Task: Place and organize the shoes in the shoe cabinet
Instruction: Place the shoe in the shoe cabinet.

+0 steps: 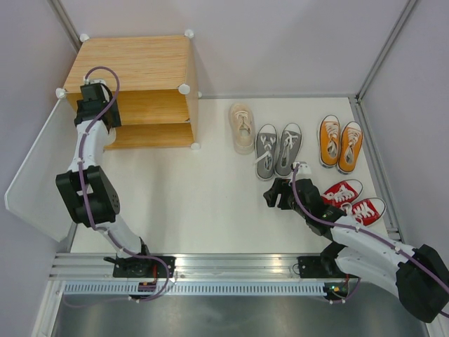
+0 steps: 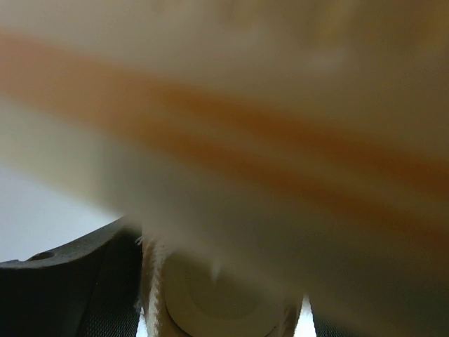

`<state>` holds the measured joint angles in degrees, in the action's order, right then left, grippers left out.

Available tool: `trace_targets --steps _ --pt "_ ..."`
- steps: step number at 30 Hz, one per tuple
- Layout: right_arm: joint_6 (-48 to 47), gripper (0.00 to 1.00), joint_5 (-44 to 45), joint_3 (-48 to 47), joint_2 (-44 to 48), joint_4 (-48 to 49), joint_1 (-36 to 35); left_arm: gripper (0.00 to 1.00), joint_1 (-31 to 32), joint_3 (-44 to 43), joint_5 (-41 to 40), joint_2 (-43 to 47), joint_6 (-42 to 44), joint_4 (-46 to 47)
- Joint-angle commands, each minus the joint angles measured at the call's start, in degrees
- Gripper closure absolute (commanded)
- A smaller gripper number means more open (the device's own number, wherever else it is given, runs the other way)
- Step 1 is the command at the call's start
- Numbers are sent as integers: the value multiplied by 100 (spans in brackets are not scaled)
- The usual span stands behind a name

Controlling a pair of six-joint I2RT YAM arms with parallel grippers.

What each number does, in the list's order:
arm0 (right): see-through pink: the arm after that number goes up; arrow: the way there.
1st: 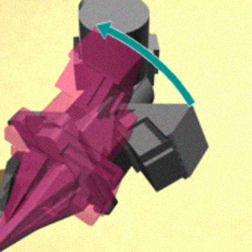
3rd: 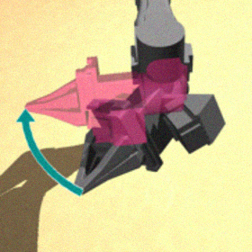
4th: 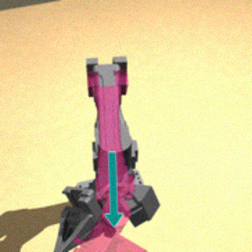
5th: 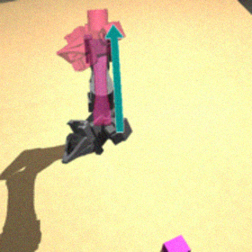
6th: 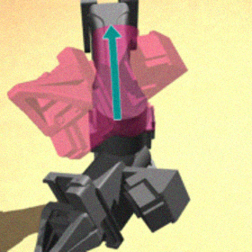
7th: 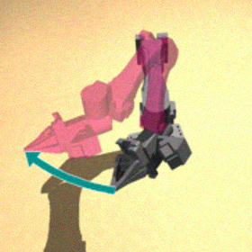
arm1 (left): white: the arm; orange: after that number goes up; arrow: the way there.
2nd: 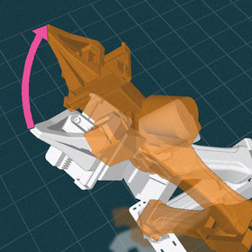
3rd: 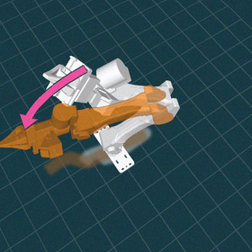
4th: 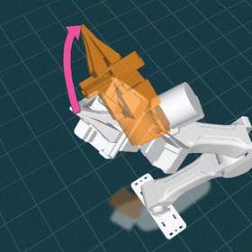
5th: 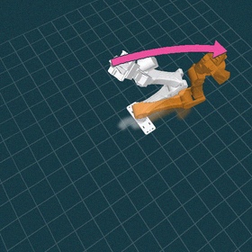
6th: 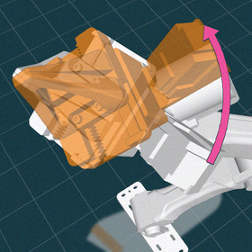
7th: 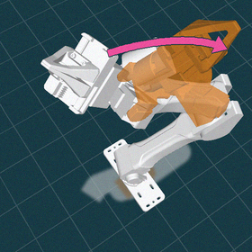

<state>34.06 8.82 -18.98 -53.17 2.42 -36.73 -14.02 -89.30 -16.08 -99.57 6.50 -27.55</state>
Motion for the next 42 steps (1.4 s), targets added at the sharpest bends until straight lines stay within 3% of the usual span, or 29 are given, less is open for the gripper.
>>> trace_targets --steps 1,22,23,28,31,36,37,42 --pt "-40 22 -65 9 87 136 17 92 -30 -448 8 25 185 751" --pt "-58 22 -108 -35 -45 154 26 72 -30 -844 -89 -379 115 734" --pt "-58 22 -108 -27 -45 163 26 64 -30 -844 -89 -370 97 734" --pt "-58 22 -126 -35 -54 172 17 45 -30 -800 -62 -353 62 716" --pt "-66 22 -126 -35 -36 171 17 19 -30 -782 -80 -344 35 716" --pt "-66 22 -205 -27 -18 189 17 13 -30 -791 -89 -353 -9 593" --pt "-58 22 -214 -27 -18 189 17 1 -30 -791 -97 -353 -43 584" --pt "-58 22 -205 -18 -1 189 17 0 -30 -782 -133 -344 -44 549"
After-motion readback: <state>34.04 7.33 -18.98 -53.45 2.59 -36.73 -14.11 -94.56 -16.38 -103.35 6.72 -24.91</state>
